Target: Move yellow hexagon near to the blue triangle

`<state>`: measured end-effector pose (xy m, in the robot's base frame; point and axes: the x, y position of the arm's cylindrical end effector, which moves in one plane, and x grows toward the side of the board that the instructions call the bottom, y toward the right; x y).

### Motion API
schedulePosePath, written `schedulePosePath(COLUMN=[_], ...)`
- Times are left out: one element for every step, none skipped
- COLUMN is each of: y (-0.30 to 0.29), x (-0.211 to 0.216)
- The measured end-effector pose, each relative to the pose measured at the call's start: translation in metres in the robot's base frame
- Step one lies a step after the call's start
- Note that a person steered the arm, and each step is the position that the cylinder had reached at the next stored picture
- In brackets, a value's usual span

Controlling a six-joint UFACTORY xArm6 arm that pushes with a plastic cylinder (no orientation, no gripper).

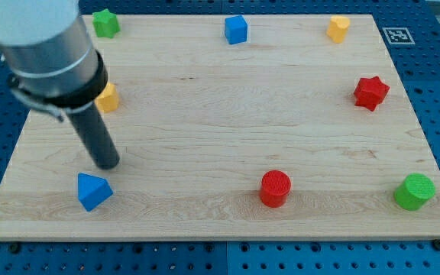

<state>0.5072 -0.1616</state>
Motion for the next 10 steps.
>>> schedulePosePath(y=[0.000,0.000,-0.011,-0.049,-0.072,-0.081,-0.075,-0.030,-0.003,-0.002], x=[-0.030,-0.031,-0.042,-0.046,-0.064,-0.100,-0.140,-0.144,-0.110,-0.063])
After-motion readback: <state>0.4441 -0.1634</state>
